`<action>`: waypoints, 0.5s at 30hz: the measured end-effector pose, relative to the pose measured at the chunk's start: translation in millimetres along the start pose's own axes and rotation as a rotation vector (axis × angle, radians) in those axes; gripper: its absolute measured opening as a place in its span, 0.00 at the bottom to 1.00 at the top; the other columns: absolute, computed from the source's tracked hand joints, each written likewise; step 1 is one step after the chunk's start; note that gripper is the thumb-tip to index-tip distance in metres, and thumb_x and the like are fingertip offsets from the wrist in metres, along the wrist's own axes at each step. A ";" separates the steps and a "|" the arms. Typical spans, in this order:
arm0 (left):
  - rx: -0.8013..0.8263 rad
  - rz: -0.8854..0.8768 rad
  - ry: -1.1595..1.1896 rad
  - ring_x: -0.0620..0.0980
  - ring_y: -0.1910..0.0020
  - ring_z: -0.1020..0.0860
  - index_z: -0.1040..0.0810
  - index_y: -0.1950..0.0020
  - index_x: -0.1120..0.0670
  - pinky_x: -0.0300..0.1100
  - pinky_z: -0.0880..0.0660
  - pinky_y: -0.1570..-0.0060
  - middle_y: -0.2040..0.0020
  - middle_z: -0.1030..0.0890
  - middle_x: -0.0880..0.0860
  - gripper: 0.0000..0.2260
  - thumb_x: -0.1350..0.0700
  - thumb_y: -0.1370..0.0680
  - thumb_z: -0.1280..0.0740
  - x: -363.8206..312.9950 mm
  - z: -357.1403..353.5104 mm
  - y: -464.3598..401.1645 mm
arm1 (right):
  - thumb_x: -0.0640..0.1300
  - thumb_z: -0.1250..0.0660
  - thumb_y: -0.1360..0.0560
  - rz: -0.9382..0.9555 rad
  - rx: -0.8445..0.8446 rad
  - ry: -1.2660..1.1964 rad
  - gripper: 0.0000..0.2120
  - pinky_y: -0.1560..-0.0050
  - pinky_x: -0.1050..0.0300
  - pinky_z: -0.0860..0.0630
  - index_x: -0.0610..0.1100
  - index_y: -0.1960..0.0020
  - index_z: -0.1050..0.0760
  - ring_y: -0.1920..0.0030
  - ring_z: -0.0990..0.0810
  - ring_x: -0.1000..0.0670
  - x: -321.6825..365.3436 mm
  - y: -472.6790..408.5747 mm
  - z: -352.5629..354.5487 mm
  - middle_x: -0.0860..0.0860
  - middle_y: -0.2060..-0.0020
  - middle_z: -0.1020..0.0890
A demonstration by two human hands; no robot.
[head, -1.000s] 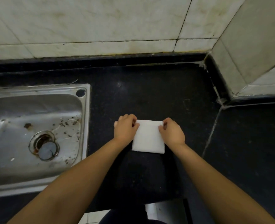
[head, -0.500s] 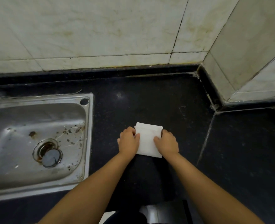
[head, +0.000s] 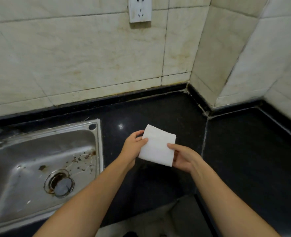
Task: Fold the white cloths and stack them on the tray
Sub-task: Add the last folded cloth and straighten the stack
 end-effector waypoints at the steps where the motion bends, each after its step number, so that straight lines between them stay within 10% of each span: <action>1: 0.043 0.012 -0.004 0.54 0.46 0.20 0.28 0.36 0.56 0.53 0.22 0.46 0.44 0.19 0.56 0.16 0.62 0.23 0.35 -0.3 -5.5 4.1 | 0.35 0.33 0.26 0.056 -0.024 -0.017 0.10 0.59 0.46 0.21 0.40 0.45 0.25 0.51 0.19 0.43 -0.3 10.4 6.2 0.41 0.49 0.18; 15: 0.736 0.145 -0.344 0.50 0.60 0.21 0.23 0.50 0.58 0.39 0.24 0.62 0.53 0.19 0.58 0.06 0.65 0.22 0.39 89.8 -46.3 156.8 | 0.36 0.34 0.24 0.455 -0.602 -0.386 0.05 0.58 0.55 0.23 0.42 0.58 0.23 0.59 0.20 0.49 -229.2 196.4 64.7 0.46 0.58 0.18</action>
Point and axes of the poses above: each hand's wrist, its own y-axis away from the middle knuckle, its own z-axis out of the back of the hand, x = y × z, the point moved 3 cm from there along -y, towards the middle knuckle
